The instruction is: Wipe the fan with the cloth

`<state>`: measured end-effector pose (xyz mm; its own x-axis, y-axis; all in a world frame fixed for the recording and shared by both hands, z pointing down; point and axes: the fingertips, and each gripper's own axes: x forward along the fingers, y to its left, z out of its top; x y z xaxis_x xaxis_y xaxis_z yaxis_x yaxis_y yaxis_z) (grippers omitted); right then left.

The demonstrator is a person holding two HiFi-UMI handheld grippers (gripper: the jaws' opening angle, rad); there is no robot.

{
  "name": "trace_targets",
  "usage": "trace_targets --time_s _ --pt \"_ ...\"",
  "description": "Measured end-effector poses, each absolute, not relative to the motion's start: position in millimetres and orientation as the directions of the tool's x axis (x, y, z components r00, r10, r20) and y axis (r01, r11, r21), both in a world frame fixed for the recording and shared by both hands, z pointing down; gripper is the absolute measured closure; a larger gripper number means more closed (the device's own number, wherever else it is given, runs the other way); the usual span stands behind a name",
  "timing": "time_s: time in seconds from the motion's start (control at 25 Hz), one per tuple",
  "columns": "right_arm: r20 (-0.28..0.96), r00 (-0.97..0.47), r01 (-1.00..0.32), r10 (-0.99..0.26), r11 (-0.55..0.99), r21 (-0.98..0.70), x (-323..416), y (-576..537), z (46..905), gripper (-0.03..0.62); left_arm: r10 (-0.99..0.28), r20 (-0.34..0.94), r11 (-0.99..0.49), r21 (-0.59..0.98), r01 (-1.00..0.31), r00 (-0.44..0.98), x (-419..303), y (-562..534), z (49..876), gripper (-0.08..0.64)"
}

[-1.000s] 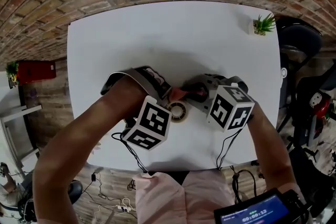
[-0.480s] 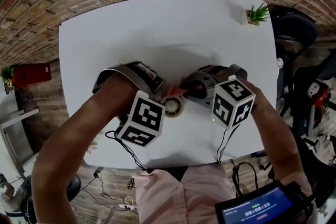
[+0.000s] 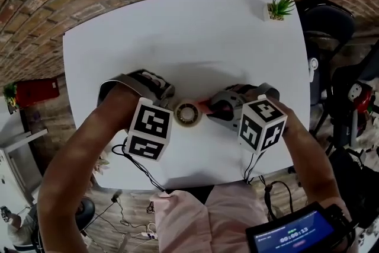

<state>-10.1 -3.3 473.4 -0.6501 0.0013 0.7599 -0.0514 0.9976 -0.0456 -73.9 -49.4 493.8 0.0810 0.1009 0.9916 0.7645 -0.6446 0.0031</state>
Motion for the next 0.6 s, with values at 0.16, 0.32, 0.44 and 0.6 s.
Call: trace_targets --time_s 0.16,0.32,0.44,0.6 --pt "0.752 -0.659 -0.066 0.010 0.995 -0.070 -17.0 13.0 473.2 0.560 0.115 0.989 -0.695 0.014 0.719 0.093 -74.8 -52.2 493.5 0.362" --pt "0.723 -0.691 -0.092 0.011 0.991 -0.102 -33.1 27.1 472.0 0.560 0.127 0.987 -0.781 0.039 0.623 0.097 -75.0 -57.9 494.4 0.362" --pt "0.693 -0.721 -0.135 -0.010 0.983 -0.126 -43.4 34.4 467.3 0.560 0.115 0.989 -0.860 0.050 0.507 0.098 -75.6 -62.5 495.2 0.360" --pt "0.658 -0.751 -0.204 -0.054 0.967 -0.154 -42.6 40.6 454.1 0.560 0.080 0.989 -0.947 0.036 0.318 0.127 -79.2 -68.1 495.8 0.359"
